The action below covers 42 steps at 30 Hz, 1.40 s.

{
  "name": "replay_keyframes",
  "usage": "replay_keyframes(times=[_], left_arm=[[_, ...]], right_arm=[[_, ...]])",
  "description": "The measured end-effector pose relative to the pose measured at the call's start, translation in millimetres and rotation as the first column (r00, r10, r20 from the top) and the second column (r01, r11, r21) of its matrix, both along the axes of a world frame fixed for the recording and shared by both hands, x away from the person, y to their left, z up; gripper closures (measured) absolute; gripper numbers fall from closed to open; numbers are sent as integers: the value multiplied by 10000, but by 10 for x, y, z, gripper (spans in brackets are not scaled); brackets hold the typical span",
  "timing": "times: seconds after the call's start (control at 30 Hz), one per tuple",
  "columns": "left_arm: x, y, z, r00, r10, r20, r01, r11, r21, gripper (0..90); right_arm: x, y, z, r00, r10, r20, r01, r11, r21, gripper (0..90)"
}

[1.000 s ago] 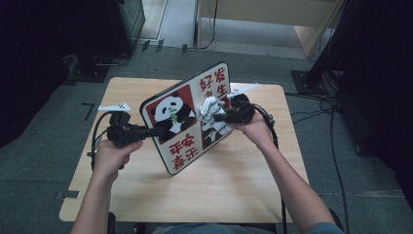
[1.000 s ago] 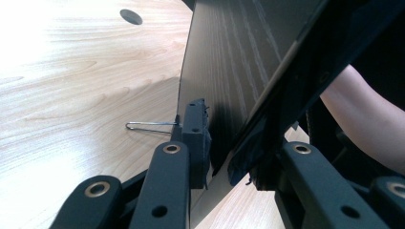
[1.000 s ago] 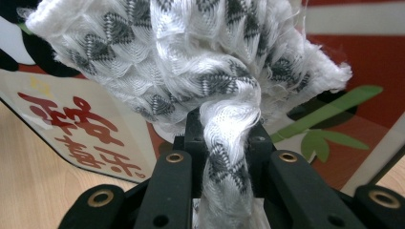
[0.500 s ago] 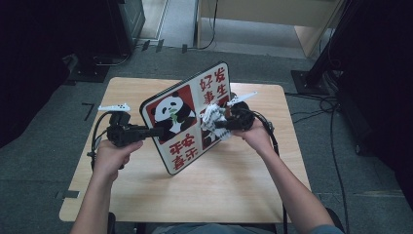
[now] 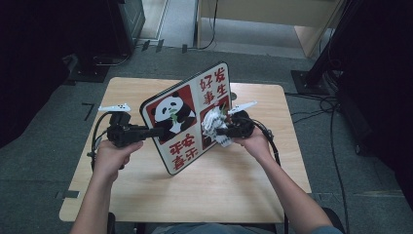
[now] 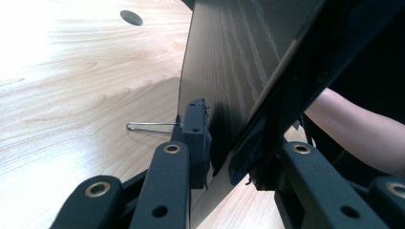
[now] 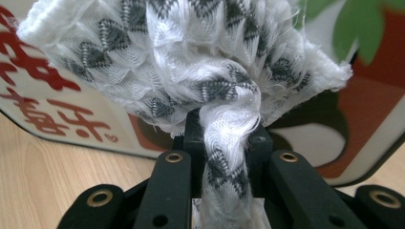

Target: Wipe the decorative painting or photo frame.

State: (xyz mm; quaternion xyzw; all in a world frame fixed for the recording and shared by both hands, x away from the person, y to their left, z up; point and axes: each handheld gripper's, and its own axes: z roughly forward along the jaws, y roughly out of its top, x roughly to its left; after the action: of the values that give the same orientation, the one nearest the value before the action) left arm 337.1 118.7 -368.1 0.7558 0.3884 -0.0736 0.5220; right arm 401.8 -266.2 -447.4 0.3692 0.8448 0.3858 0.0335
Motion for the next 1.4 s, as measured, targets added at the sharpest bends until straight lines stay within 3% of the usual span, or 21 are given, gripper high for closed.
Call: replay_keyframes(times=[0.3,0.5,0.8,1.17,1.4], left_arm=[[1,-11,-6,10000,-29,10,29,10000,-37,735],[3,-14,-12,10000,-69,27,69,10000,-66,733],[-18,-34,-1,9999,-39,119,38,10000,72,735],[-33,-39,5,9999,53,165,-56,9999,146,738],[-28,-34,-1,9999,28,130,-29,10000,87,735]], right_arm=[[6,-22,-145,9992,-91,-399,97,9999,130,783],[-8,-23,-278,9958,-152,-900,146,9999,-78,784],[-5,-22,-358,9923,-153,-1228,128,9997,-210,786],[-116,-89,-65,9969,-234,-756,229,9997,-66,799],[-183,-76,277,9998,-124,-151,128,9995,288,802]])
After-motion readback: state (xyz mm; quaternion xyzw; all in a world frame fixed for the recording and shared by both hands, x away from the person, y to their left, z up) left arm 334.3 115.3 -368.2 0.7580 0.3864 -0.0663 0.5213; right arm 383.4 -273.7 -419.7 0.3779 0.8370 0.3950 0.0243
